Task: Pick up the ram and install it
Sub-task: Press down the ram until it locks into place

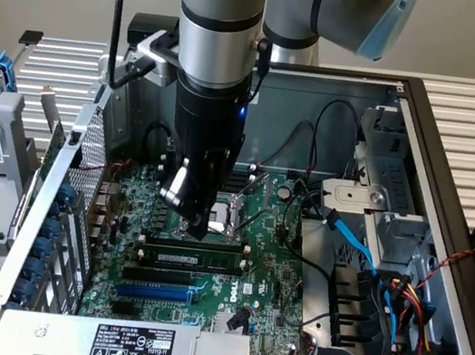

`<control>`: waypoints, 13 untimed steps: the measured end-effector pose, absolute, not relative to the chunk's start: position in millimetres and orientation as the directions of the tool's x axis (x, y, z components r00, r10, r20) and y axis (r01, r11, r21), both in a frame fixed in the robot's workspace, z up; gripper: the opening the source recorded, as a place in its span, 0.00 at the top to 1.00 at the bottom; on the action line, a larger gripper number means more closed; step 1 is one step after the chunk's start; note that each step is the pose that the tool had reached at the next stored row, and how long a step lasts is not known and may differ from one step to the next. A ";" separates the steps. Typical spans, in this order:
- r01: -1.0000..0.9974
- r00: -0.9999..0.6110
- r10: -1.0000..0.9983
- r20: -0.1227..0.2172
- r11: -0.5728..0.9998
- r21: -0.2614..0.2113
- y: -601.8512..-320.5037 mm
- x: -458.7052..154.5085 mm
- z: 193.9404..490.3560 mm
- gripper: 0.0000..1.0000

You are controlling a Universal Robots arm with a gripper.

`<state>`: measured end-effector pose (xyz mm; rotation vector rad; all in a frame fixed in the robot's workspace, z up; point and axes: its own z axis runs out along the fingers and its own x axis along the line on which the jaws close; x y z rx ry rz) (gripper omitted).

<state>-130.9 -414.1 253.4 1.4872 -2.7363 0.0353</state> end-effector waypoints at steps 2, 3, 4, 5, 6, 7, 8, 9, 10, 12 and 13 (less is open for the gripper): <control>-0.822 -0.569 -0.822 0.035 0.569 -0.007 -414.1 -130.9 253.4 0.89; -0.813 -0.582 -0.812 0.035 0.582 -0.007 -414.1 -130.9 253.4 0.89; -0.804 -0.594 -0.803 0.035 0.595 -0.007 -414.1 -130.9 253.4 0.89; -0.795 -0.606 -0.795 0.035 0.606 -0.007 -414.1 -130.9 253.4 0.89; -0.785 -0.619 -0.784 0.035 0.619 -0.007 -414.1 -130.9 253.4 0.89; -0.776 -0.631 -0.775 0.035 0.631 -0.007 -414.1 -130.9 253.4 0.89; -0.766 -0.643 -0.765 0.035 0.643 -0.007 -414.1 -130.9 253.3 0.89; -0.756 -0.654 -0.755 0.035 0.655 -0.007 -414.1 -130.9 253.4 0.89; -0.746 -0.666 -0.745 0.035 0.666 -0.007 -414.1 -130.9 253.3 0.89; -0.725 -0.689 -0.724 0.035 0.689 -0.007 -414.1 -130.9 253.3 0.89; -0.714 -0.700 -0.714 0.035 0.700 -0.007 -414.1 -130.9 253.3 0.89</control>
